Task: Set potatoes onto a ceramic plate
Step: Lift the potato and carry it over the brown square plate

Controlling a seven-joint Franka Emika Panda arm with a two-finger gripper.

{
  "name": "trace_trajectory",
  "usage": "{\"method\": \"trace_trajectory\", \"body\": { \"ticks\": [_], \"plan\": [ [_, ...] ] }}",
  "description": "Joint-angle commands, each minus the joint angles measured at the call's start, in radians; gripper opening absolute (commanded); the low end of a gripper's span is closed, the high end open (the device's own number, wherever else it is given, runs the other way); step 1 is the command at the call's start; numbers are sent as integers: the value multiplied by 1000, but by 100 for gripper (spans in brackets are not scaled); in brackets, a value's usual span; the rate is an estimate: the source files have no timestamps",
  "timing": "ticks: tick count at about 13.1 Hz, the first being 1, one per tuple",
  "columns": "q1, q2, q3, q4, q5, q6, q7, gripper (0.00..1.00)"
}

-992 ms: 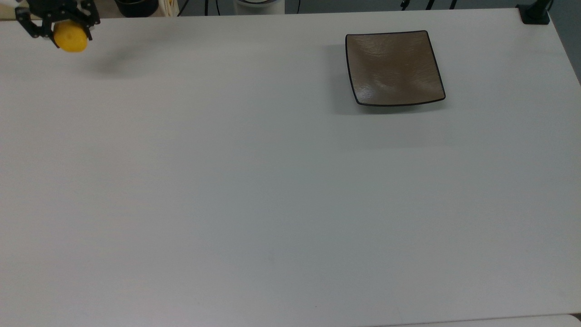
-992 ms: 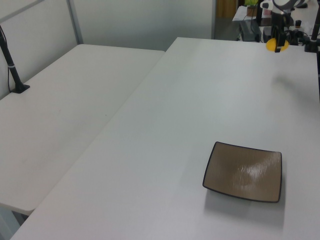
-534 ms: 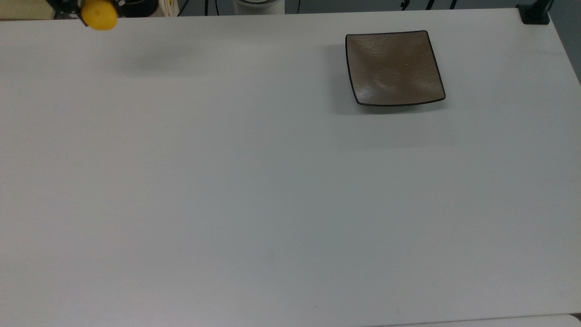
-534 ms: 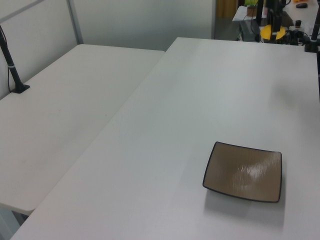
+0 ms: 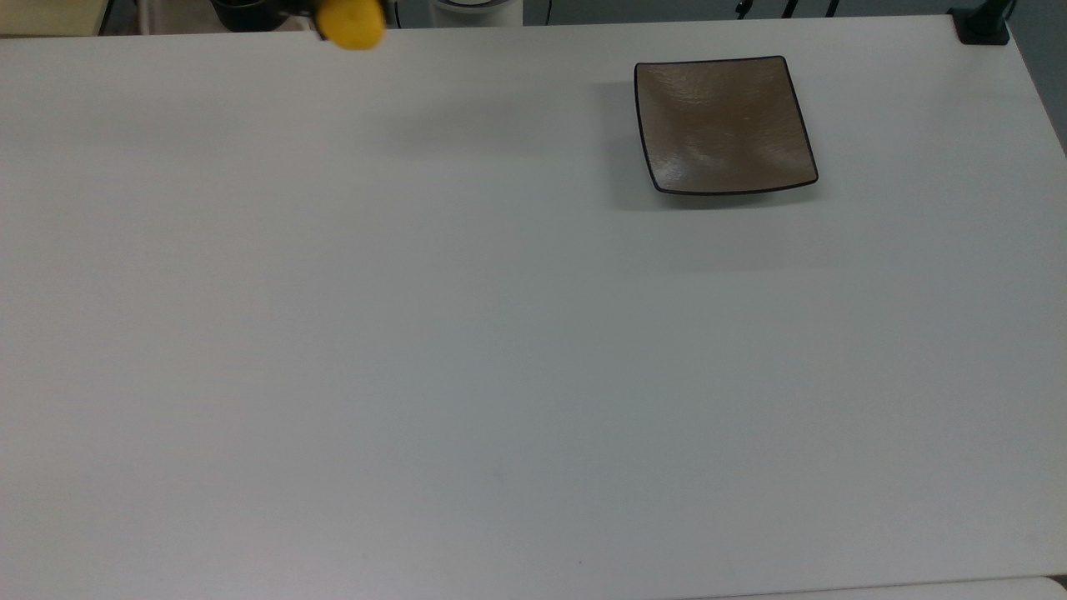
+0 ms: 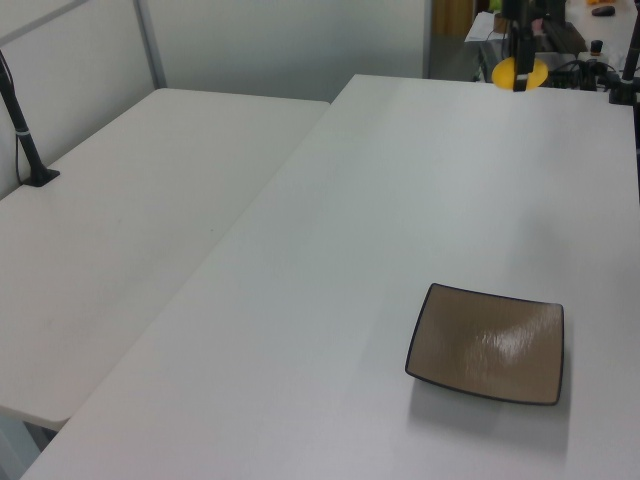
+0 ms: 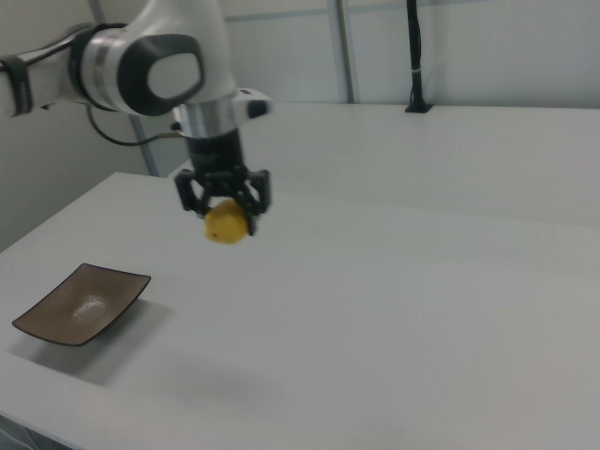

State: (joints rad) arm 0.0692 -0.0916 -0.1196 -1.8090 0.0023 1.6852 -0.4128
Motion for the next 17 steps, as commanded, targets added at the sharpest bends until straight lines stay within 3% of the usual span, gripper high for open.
{"method": "trace_trajectory", "body": {
  "ticks": [1,3,7,13,17],
  "plan": [
    [46,-14,116,-4,-4,-24,184,5],
    [87,-13,179,-4,-2,-22,303,5],
    [184,3,244,-9,2,-19,477,5],
    [400,139,250,-9,4,57,744,5],
    [481,255,250,-15,2,184,880,6]
  ]
}}
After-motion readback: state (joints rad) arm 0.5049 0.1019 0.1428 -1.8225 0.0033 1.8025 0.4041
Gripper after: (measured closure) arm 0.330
